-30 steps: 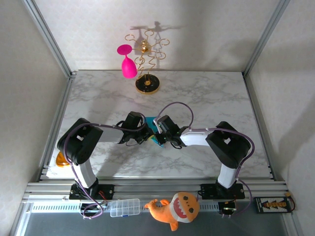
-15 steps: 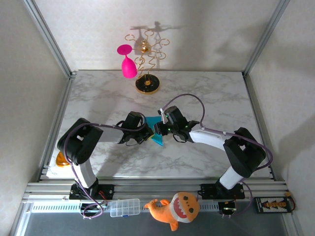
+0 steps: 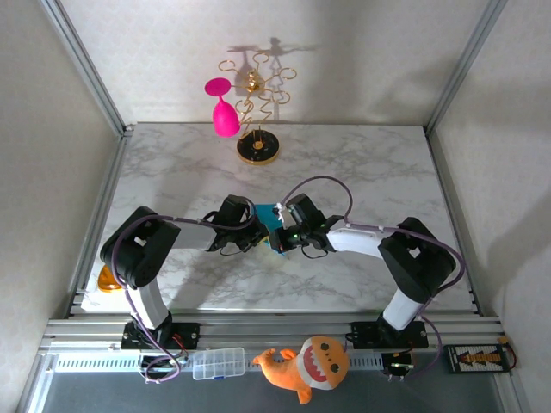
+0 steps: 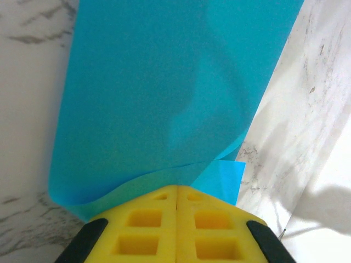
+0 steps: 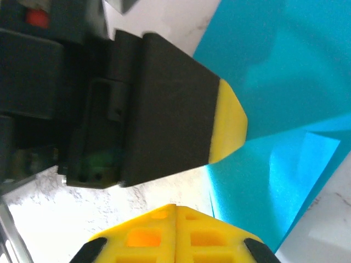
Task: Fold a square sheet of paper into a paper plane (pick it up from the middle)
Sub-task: Third fold the triangle at the center of the table.
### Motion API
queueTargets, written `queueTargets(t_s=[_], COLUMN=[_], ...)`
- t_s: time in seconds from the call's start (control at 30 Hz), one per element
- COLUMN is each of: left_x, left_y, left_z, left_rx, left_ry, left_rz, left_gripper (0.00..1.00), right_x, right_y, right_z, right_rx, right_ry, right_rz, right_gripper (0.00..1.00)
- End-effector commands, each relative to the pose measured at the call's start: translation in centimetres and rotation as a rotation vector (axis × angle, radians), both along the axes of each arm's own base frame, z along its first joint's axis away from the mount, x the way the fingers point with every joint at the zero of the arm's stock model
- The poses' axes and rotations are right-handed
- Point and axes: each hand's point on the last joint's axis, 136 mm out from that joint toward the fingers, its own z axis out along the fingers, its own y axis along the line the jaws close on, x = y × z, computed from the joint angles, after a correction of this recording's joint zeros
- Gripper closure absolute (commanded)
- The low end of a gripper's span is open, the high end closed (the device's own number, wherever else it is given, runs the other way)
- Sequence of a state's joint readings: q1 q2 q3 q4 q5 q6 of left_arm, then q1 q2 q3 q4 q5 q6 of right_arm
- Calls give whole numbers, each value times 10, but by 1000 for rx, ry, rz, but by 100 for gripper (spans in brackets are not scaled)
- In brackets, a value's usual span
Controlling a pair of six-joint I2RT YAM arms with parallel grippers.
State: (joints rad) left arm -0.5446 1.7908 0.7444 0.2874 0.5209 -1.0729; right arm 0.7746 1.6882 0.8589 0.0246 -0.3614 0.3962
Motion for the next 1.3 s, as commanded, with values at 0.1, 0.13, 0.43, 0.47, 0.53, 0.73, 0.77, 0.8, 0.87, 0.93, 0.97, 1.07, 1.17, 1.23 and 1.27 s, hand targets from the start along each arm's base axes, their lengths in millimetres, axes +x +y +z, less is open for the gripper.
queueTargets(t_s=[0.1,0.13,0.43,0.47,0.53,0.73,0.77,0.8,0.87,0.93,0.97,1.07,1.17,1.23,1.27], left_x=[-3,-2,1,1,1,2,2,2,2,2,2,1,1,1,1], left_y=[1,0,-2,-2,-3,-4,-4,-4,-4,-4,-4,-4,-3,-2,-3], left_z=[-7,-6,-2,-2,-2,-2,-2,-2,-2,-3,-4,-5,-6,-6,-6], left_rx=[27,26,15,15,13,11,9,10,10,12,13,15,18,19,20], left_ry=[20,19,9,8,6,6,6,4,3,7,7,11,14,12,12], left_rz=[-13,-14,-16,-16,-18,-20,-19,-21,-22,-21,-22,-22,-21,-20,-21], left_gripper=[94,93,93,93,92,92,91,91,90,90,90,90,90,91,90], right_x=[-9,-9,-13,-13,-13,-14,-14,-14,-15,-15,-16,-16,-12,-9,-7], right_y=[-2,-3,-8,-8,-8,-10,-11,-11,-12,-13,-14,-15,-11,-10,-10], right_z=[-19,-20,-35,-35,-37,-42,-43,-45,-47,-49,-51,-52,-37,-24,-19], right_rx=[-22,-27,-56,-55,-57,-65,-67,-69,-72,-76,-79,-79,-48,-18,-9], right_ry=[80,81,110,111,113,124,127,130,134,139,142,146,123,100,91], right_rz=[3,0,-10,-11,-13,-21,-23,-23,-28,-31,-33,-35,-37,-46,-52], right_gripper=[92,92,92,92,92,92,92,92,92,92,92,92,92,92,92])
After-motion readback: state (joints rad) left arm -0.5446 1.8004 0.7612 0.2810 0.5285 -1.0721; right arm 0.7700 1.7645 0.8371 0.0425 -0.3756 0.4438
